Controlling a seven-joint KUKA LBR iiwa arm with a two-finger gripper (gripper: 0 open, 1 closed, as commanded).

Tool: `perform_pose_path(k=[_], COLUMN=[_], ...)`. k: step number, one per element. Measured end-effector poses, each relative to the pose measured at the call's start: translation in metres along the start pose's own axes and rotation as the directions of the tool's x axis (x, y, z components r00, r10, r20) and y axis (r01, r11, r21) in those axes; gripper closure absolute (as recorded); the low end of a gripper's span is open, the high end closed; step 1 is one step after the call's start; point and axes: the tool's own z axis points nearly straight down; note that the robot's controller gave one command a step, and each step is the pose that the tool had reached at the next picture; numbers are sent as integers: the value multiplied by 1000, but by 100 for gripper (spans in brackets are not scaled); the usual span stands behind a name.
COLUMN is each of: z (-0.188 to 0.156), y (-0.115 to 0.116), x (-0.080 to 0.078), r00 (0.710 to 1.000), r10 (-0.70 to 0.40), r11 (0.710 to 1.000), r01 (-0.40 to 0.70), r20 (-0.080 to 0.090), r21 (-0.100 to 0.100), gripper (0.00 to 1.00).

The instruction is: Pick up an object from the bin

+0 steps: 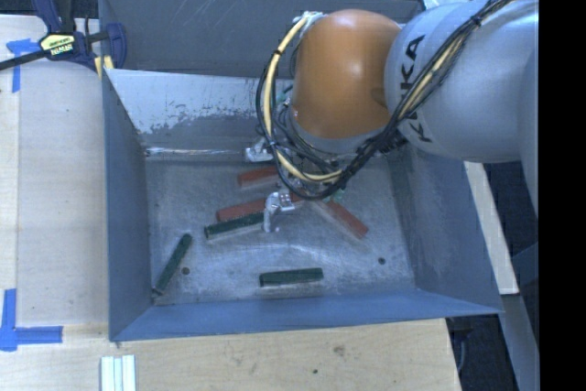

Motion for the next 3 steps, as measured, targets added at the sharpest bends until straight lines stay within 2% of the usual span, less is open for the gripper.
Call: perform_pose_path(k=[1,2,3], z=[103,103,-20], y=[9,9,8], x=[-10,-10,-19], r00=[995,995,993], r10=[-104,-104,-116], r11=[995,995,993], r01=[104,104,116], r20=[11,11,0], r21=[0,0,0], gripper=[100,100,100])
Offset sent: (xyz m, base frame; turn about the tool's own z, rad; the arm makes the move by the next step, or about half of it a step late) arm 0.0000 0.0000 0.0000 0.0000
